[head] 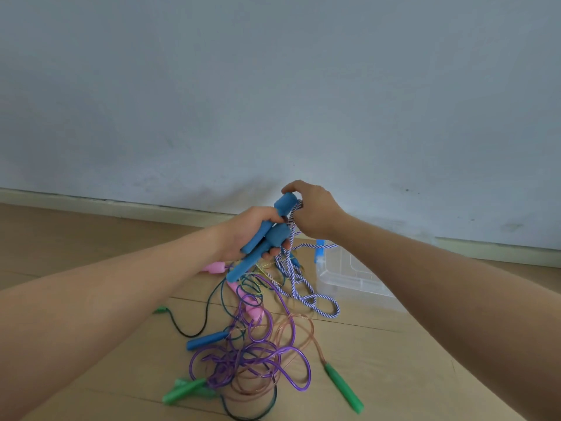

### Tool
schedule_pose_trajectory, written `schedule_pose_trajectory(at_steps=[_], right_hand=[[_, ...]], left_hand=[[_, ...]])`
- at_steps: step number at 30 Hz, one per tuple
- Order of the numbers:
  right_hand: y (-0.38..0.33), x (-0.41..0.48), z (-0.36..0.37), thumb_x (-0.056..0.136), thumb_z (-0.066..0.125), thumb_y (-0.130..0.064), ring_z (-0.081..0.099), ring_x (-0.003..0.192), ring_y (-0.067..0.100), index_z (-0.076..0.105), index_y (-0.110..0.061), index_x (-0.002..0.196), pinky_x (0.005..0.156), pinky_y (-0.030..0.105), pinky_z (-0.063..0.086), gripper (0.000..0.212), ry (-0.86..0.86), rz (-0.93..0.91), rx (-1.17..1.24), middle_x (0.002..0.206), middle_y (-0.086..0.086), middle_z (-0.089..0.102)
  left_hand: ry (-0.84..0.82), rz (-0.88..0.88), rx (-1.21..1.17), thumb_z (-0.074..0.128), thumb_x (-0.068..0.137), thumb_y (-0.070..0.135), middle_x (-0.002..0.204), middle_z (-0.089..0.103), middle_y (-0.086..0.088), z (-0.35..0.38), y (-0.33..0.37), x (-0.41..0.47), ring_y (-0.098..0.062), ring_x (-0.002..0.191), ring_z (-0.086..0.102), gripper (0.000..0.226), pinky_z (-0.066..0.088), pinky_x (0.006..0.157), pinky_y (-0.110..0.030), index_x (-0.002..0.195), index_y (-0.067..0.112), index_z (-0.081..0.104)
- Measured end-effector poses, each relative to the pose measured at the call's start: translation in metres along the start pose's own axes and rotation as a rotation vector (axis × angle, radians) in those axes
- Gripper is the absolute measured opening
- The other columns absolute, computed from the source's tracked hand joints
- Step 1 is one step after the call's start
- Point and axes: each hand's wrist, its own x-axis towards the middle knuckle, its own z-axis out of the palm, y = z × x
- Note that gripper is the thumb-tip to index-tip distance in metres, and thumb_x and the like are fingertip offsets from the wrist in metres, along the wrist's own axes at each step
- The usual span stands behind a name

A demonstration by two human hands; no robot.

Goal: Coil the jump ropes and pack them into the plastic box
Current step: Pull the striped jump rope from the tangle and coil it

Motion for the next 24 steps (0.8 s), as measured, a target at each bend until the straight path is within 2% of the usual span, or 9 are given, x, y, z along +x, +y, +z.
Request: schedule_pose_trajectory(at_steps=[2, 3, 5, 7, 11, 15, 18, 21, 24], right_hand=[[0.001, 0.000, -0.006, 0.091, 0.058, -0.010, 0.054, 0.107, 0.036, 0.051, -0.021, 0.140, 0.091, 0.042, 0.051, 0.051, -0.104, 0.034, -0.110, 0.125, 0.015, 0.046], [0.001, 0.003, -0.010, 0.092, 0.058, -0.010, 0.055, 0.107, 0.036, 0.055, -0.015, 0.134, 0.091, 0.042, 0.051, 0.043, -0.130, 0.036, -0.143, 0.124, 0.017, 0.050], [-0.001, 0.008, -0.018, 0.094, 0.053, -0.009, 0.056, 0.095, 0.032, 0.062, -0.002, 0.106, 0.071, 0.035, 0.045, 0.016, -0.105, 0.049, -0.150, 0.108, 0.018, 0.062], [-0.002, 0.009, -0.026, 0.097, 0.050, -0.013, 0.053, 0.082, 0.029, 0.057, -0.003, 0.085, 0.061, 0.033, 0.038, 0.017, -0.035, 0.072, -0.092, 0.090, 0.013, 0.063], [0.001, 0.009, -0.029, 0.100, 0.046, -0.017, 0.066, 0.086, 0.030, 0.065, -0.006, 0.108, 0.072, 0.037, 0.055, 0.023, 0.108, 0.095, 0.051, 0.101, 0.013, 0.072], [0.002, 0.008, -0.028, 0.102, 0.038, -0.007, 0.051, 0.065, 0.015, 0.062, -0.013, 0.119, 0.057, 0.028, 0.039, 0.030, 0.179, 0.055, 0.134, 0.084, 0.001, 0.058], [0.001, 0.009, -0.031, 0.101, 0.036, -0.003, 0.053, 0.060, 0.012, 0.074, -0.015, 0.112, 0.054, 0.020, 0.041, 0.041, 0.213, 0.042, 0.092, 0.080, -0.005, 0.060], [0.005, 0.008, -0.041, 0.099, 0.035, -0.003, 0.072, 0.080, 0.034, 0.078, -0.014, 0.105, 0.074, 0.038, 0.061, 0.045, 0.280, 0.112, 0.183, 0.073, -0.003, 0.064], [0.011, 0.010, -0.043, 0.095, 0.039, 0.002, 0.073, 0.098, 0.039, 0.079, -0.005, 0.107, 0.090, 0.045, 0.061, 0.042, 0.280, 0.211, 0.154, 0.087, 0.004, 0.072]], left_hand=[[-0.031, 0.020, 0.003, 0.045, 0.093, 0.024, 0.086, 0.066, -0.023, -0.002, 0.004, -0.001, -0.030, 0.063, 0.050, 0.025, 0.036, 0.059, -0.038, 0.104, 0.003, 0.056], [-0.045, 0.020, 0.005, 0.044, 0.093, 0.024, 0.087, 0.067, -0.023, -0.002, 0.006, -0.003, -0.030, 0.065, 0.052, 0.029, 0.039, 0.060, -0.038, 0.105, 0.001, 0.057], [-0.072, -0.001, -0.008, 0.039, 0.095, 0.025, 0.088, 0.068, -0.024, -0.003, 0.009, -0.005, -0.030, 0.066, 0.055, 0.035, 0.046, 0.062, -0.036, 0.107, -0.002, 0.058], [-0.106, -0.016, -0.001, 0.036, 0.094, 0.027, 0.089, 0.067, -0.023, -0.005, 0.009, -0.005, -0.030, 0.068, 0.054, 0.041, 0.047, 0.065, -0.036, 0.108, -0.003, 0.060], [-0.157, -0.046, -0.028, 0.039, 0.092, 0.033, 0.092, 0.064, -0.023, -0.006, 0.007, -0.003, -0.033, 0.070, 0.055, 0.043, 0.044, 0.073, -0.043, 0.113, 0.006, 0.066], [-0.199, -0.088, -0.068, 0.042, 0.093, 0.036, 0.097, 0.064, -0.024, -0.004, 0.002, 0.000, -0.033, 0.069, 0.058, 0.045, 0.047, 0.073, -0.042, 0.124, 0.009, 0.061], [-0.200, -0.099, -0.086, 0.039, 0.096, 0.034, 0.101, 0.065, -0.026, -0.006, -0.001, 0.002, -0.033, 0.072, 0.059, 0.046, 0.052, 0.073, -0.042, 0.130, 0.008, 0.056], [-0.215, -0.106, -0.097, 0.038, 0.097, 0.030, 0.093, 0.063, -0.021, -0.009, -0.002, -0.003, -0.030, 0.069, 0.055, 0.040, 0.052, 0.069, -0.040, 0.124, 0.006, 0.056], [-0.248, -0.112, -0.077, 0.039, 0.094, 0.028, 0.083, 0.055, -0.012, -0.009, -0.004, -0.003, -0.023, 0.062, 0.044, 0.043, 0.044, 0.061, -0.034, 0.124, 0.007, 0.061]])
